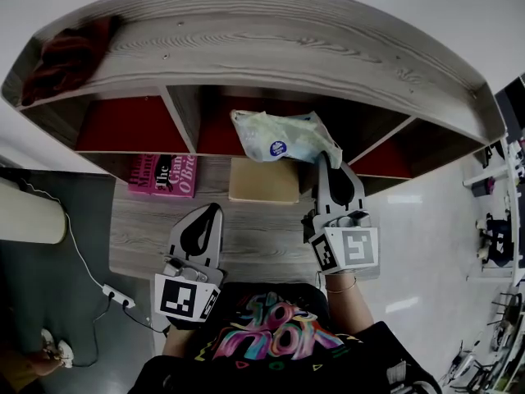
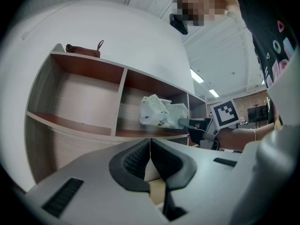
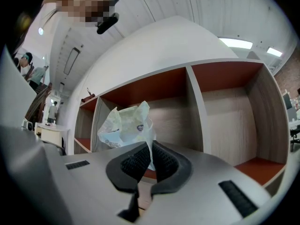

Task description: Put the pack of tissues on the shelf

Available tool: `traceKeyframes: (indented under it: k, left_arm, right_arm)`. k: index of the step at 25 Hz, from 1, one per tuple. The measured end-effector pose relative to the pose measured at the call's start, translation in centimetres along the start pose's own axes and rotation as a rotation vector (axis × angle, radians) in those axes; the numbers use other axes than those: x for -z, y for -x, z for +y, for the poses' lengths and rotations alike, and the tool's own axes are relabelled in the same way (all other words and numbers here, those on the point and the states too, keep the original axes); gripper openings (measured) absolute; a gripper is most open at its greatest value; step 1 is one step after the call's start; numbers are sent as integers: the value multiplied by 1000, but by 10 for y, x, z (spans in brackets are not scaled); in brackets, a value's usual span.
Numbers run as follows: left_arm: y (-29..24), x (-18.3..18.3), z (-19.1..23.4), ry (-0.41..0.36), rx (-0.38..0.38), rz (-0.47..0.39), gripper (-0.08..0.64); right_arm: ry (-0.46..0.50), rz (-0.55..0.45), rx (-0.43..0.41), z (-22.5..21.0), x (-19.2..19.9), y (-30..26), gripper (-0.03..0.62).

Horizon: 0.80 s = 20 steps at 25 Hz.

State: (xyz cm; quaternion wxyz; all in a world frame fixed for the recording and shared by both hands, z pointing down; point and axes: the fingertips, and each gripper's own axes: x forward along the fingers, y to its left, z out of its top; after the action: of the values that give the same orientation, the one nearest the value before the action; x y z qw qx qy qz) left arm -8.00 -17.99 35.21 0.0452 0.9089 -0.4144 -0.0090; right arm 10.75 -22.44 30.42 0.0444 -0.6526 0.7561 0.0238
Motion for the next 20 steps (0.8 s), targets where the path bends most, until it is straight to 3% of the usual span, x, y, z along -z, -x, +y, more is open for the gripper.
traceKeyframes:
  k: [20]
  left_arm:
    - [1,3,-1,5,17,11,25]
  right_arm:
    - [63,77,126,-14,26,-27,11]
